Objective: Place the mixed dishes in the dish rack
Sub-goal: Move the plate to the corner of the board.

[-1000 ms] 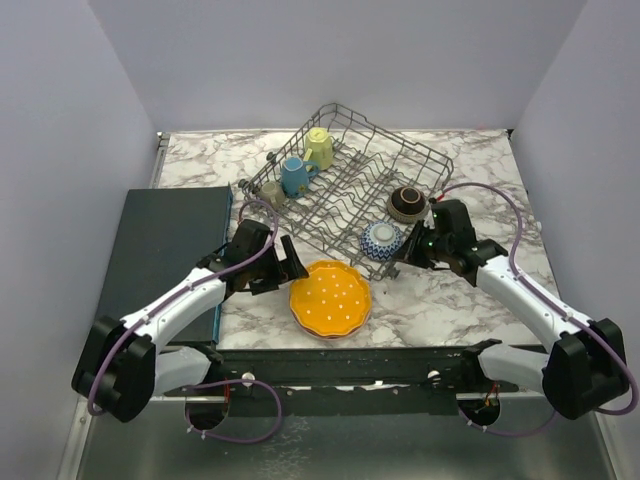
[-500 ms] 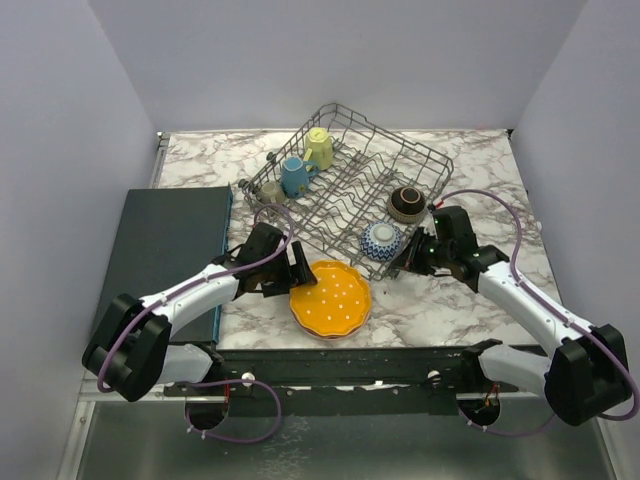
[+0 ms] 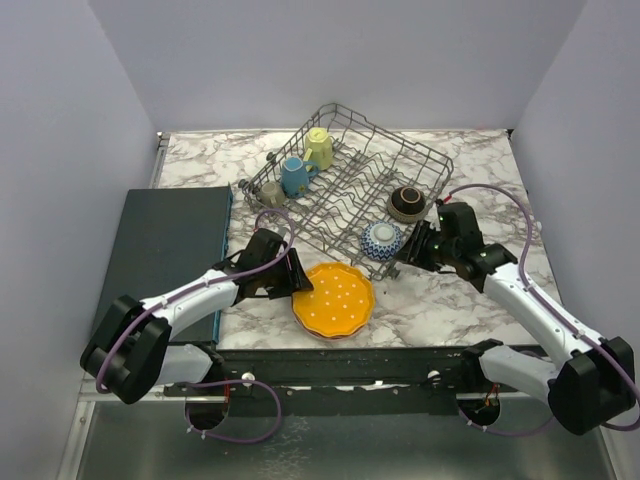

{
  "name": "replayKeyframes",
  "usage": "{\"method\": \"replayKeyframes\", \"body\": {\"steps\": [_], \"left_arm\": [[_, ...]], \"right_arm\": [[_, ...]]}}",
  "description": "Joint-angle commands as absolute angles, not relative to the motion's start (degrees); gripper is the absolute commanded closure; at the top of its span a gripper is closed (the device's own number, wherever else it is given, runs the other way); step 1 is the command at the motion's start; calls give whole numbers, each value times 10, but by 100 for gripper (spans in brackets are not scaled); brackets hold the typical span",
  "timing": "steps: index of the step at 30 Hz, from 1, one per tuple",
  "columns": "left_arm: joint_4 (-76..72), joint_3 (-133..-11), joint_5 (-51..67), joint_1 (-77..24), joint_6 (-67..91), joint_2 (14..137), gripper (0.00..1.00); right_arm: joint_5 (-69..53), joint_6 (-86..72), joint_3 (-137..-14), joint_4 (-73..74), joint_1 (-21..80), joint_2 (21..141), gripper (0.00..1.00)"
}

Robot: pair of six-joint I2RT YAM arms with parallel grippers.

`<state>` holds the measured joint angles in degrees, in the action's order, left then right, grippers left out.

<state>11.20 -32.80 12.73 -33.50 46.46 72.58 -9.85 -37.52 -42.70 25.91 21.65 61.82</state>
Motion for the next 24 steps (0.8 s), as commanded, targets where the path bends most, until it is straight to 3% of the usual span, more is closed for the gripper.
{"method": "replayKeyframes", "body": {"steps": [1, 10, 24], "left_arm": [[99, -310, 144, -353, 464, 716, 51], [93, -292, 144, -369, 470, 685, 53], [86, -278, 134, -416, 482, 669, 59]], "right_arm": [[-61, -376, -453, 267, 217, 621, 61], [-31, -402, -466, 245, 217, 675, 56], [-33, -413, -468, 226, 217, 714, 57]]}}
